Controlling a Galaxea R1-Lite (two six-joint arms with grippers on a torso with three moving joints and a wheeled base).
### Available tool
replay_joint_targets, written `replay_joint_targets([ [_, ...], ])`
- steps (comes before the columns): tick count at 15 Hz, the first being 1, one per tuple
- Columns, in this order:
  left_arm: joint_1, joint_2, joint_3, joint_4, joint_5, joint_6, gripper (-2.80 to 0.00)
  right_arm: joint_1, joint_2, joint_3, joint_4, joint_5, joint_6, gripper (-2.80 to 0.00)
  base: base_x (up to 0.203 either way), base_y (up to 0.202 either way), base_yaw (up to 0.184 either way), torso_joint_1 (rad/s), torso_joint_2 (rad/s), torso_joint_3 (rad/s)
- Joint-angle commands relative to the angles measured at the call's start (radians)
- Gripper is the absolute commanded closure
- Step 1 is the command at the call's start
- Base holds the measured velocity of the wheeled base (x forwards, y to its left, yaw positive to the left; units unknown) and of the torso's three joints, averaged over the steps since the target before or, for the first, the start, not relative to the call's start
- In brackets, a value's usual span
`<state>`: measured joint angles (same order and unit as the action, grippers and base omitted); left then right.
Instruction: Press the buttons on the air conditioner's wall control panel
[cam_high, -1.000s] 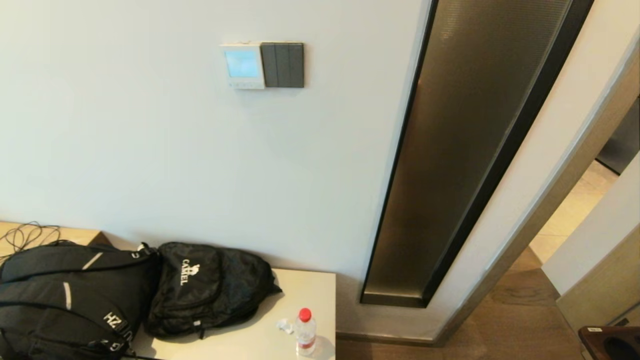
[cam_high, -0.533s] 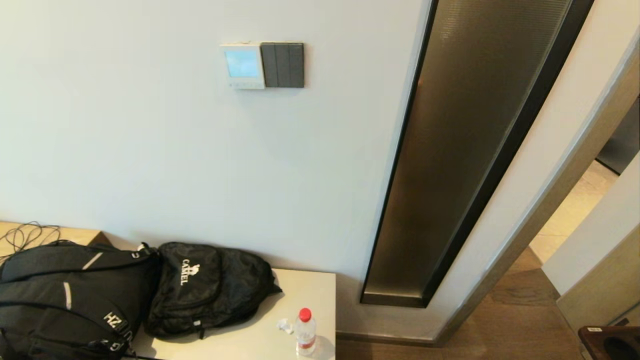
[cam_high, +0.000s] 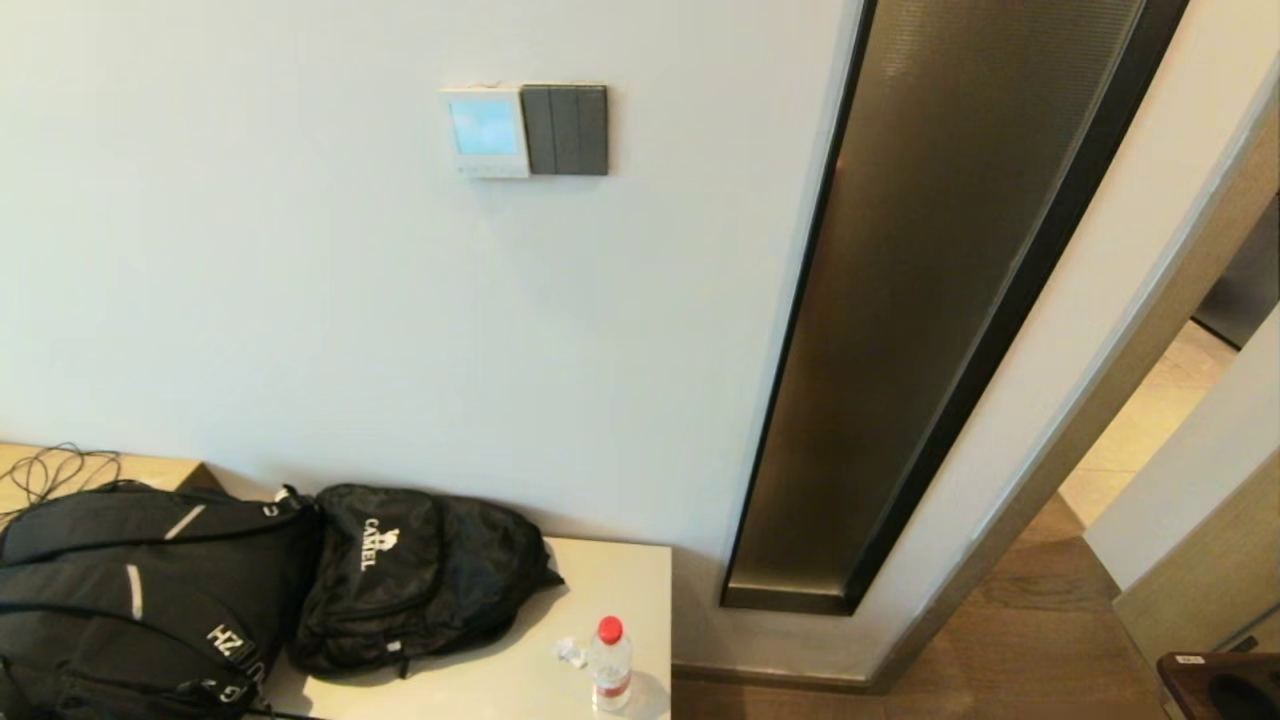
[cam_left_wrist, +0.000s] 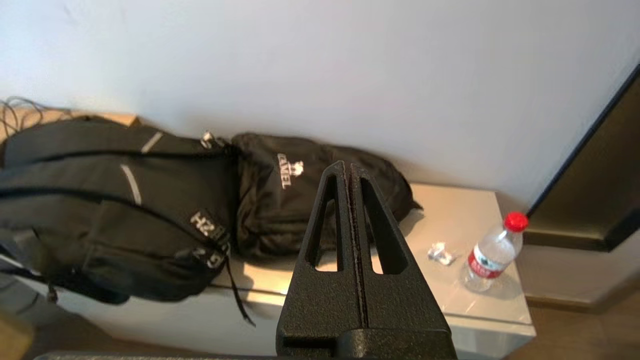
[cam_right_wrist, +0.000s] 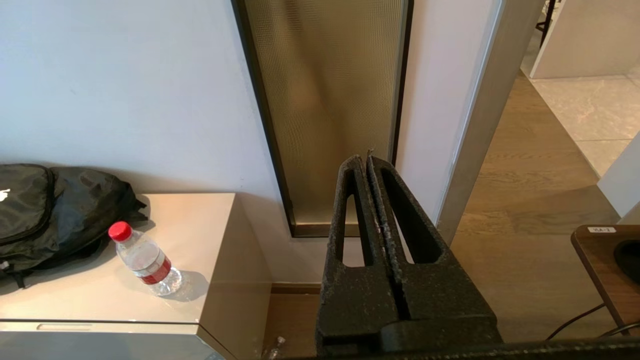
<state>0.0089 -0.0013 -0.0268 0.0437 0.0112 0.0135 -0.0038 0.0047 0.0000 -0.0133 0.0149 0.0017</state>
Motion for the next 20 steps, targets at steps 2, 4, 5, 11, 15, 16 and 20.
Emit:
replay_joint_targets([
  [2, -0.001, 0.0, 0.009, -0.012, -0.002, -0.012, 0.0, -0.001, 0.0, 0.003, 0.003, 0.0, -0.002, 0.0, 0.0, 0.0, 0.0, 0.0, 0.0, 0.0],
  [4, -0.004, 0.0, 0.01, -0.016, -0.002, -0.021, 0.0, -0.001, 0.001, 0.002, 0.003, 0.0, -0.005, 0.0, 0.0, 0.0, 0.0, 0.0, 0.0, 0.0],
  [5, -0.004, 0.0, 0.01, -0.016, -0.002, -0.023, 0.0, -0.001, 0.0, 0.002, 0.003, 0.0, -0.006, 0.0, 0.0, 0.0, 0.0, 0.0, 0.0, 0.0],
  [11, -0.004, 0.0, 0.008, -0.011, -0.002, -0.02, 0.0, -0.002, 0.001, 0.002, 0.003, 0.002, -0.006, 0.0, 0.0, 0.0, 0.0, 0.0, 0.0, 0.0],
  [15, -0.003, 0.0, 0.008, -0.011, -0.002, -0.02, 0.0, -0.001, -0.002, 0.002, 0.003, 0.002, -0.006, 0.0, 0.0, 0.0, 0.0, 0.0, 0.0, 0.0],
  [16, -0.004, 0.0, 0.008, -0.011, -0.002, -0.02, 0.0, -0.001, -0.002, 0.002, 0.003, 0.002, -0.006, 0.0, 0.0, 0.0, 0.0, 0.0, 0.0, 0.0],
  [20, -0.004, 0.0, 0.008, -0.011, -0.002, -0.02, 0.0, -0.001, -0.002, 0.002, 0.003, 0.002, -0.006, 0.0, 0.0, 0.0, 0.0, 0.0, 0.0, 0.0],
])
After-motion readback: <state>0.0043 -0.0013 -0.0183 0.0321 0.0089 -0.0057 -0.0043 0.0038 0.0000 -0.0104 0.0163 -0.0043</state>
